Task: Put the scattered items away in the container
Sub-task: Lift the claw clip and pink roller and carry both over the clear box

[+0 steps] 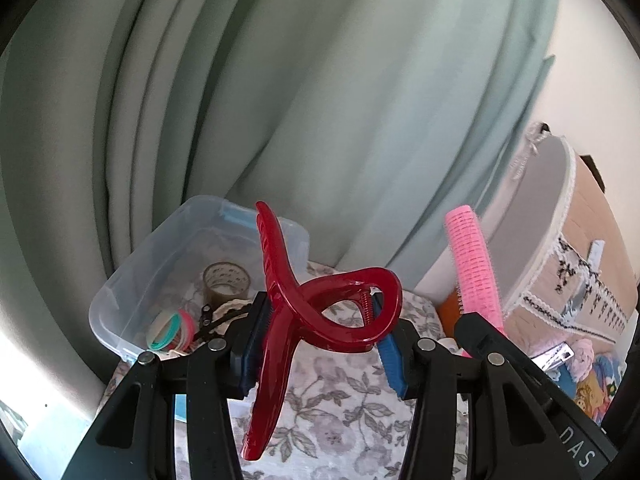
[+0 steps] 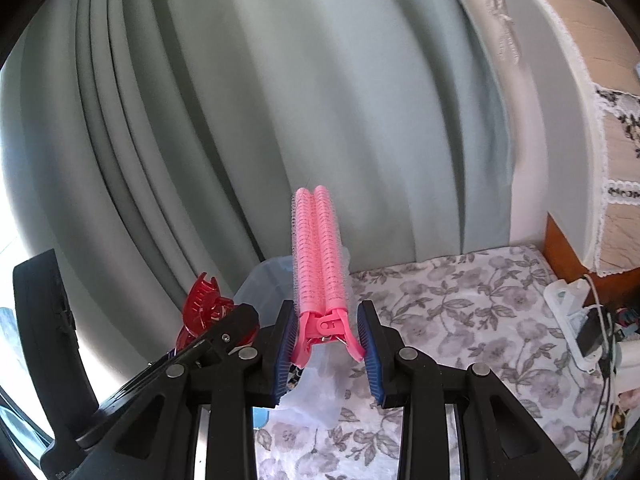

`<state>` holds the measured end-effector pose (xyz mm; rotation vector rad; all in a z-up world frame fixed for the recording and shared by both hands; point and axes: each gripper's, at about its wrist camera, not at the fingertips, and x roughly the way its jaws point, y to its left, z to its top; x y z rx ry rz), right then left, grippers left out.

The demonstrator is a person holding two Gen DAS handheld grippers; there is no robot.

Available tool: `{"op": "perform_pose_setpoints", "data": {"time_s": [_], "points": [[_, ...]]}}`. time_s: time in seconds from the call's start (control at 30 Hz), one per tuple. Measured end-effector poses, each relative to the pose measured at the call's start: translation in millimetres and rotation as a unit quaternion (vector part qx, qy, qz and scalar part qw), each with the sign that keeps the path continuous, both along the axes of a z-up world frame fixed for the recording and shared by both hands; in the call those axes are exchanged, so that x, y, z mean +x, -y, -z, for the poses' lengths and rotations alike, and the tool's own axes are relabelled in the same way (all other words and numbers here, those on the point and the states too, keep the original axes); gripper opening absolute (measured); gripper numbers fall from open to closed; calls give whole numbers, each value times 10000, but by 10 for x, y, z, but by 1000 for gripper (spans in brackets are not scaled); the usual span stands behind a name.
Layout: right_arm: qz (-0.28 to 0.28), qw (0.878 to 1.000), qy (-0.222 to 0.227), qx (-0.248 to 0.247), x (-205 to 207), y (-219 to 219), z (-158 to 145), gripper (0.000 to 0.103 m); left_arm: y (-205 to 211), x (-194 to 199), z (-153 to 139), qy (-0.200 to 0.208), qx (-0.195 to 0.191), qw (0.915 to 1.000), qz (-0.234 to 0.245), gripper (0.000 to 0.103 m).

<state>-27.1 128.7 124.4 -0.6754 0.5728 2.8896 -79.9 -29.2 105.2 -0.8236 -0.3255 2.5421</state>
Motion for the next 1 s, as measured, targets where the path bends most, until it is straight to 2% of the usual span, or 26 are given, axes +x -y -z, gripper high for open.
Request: {"op": "perform_pose_setpoints", "data": {"time_s": [0.47,0.87,1.0], "points": [[-467,9978,450,165,-568,409,265,34,413,-350,363,462,129,9981,-397,51],[-573,9936,962,154,-938,500,616,34,600,-535,702,857,170,9941,-646,51],[-661,9914,1120,158,-1021,549,718,34,791,-641,812,951,215,9926,-724,51]]}}
